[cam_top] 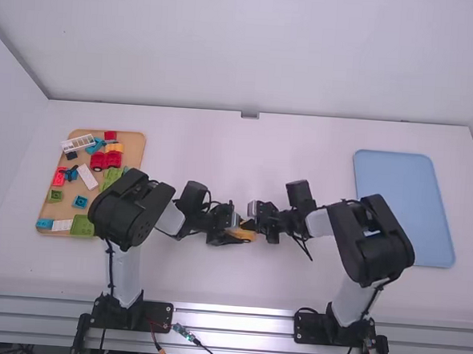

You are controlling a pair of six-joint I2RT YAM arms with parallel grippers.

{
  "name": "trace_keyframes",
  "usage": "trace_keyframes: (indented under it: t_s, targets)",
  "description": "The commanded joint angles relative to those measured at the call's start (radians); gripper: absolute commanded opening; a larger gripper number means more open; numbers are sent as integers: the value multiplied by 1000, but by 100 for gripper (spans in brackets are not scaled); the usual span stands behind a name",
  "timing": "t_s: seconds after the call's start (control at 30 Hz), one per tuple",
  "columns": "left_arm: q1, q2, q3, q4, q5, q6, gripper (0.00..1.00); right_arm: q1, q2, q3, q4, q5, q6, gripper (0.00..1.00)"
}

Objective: Assemble lego blocks to make yellow taxi

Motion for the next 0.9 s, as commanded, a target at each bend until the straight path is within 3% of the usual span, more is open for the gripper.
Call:
trace_keyframes:
  t_s: [0.0,0.23,0.43,0.7,0.87]
  targets:
    - [0,13,5,9,-9,7,19,34,53,-63,-37,187,16,0]
    - [0,13,4,10,-9,7,19,27,50,-50,-11,113,13,0]
    - [0,13,4,10,-9,8,19,-8,-74,-8,-101,76,-35,0]
    - [0,13,5,14,-11,8,19,-33,-198,26,-106,80,-31,0]
    - [0,13,11,6,-11,7,21,-77,-285,24,-129,134,54,0]
